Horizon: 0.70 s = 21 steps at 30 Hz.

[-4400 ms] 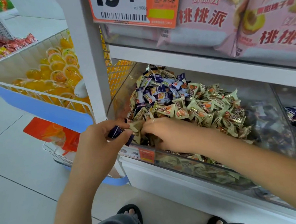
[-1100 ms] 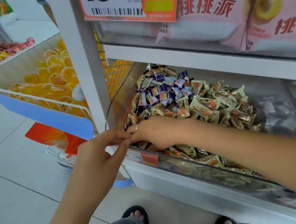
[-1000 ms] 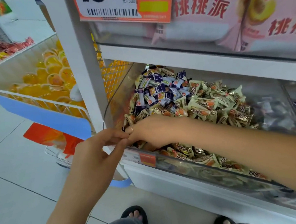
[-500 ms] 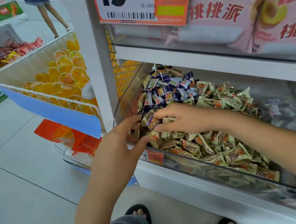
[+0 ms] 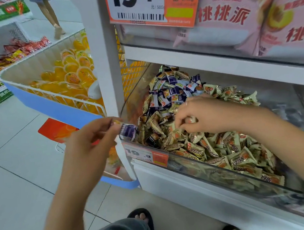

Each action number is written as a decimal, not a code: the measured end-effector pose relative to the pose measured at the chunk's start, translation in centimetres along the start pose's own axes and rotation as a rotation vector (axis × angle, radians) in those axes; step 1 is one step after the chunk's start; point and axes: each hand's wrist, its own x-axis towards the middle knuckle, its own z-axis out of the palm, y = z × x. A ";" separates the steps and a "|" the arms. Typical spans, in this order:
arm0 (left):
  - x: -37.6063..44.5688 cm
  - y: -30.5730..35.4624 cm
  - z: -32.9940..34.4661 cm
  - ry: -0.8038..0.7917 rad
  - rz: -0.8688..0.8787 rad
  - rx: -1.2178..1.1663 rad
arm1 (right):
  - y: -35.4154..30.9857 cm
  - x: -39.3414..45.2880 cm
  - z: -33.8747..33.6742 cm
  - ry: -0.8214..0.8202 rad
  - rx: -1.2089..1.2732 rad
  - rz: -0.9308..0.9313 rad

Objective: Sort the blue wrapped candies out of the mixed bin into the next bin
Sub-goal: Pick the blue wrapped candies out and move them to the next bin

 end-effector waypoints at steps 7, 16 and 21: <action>-0.3 -0.5 0.5 -0.015 -0.026 0.116 | -4.0 6.3 2.0 0.058 -0.063 -0.253; -0.3 -1.1 0.2 -0.058 -0.021 0.230 | -1.3 7.5 4.1 0.064 -0.170 -0.187; -0.4 -1.2 0.1 -0.072 -0.025 0.228 | -2.3 7.8 4.6 0.115 -0.251 -0.198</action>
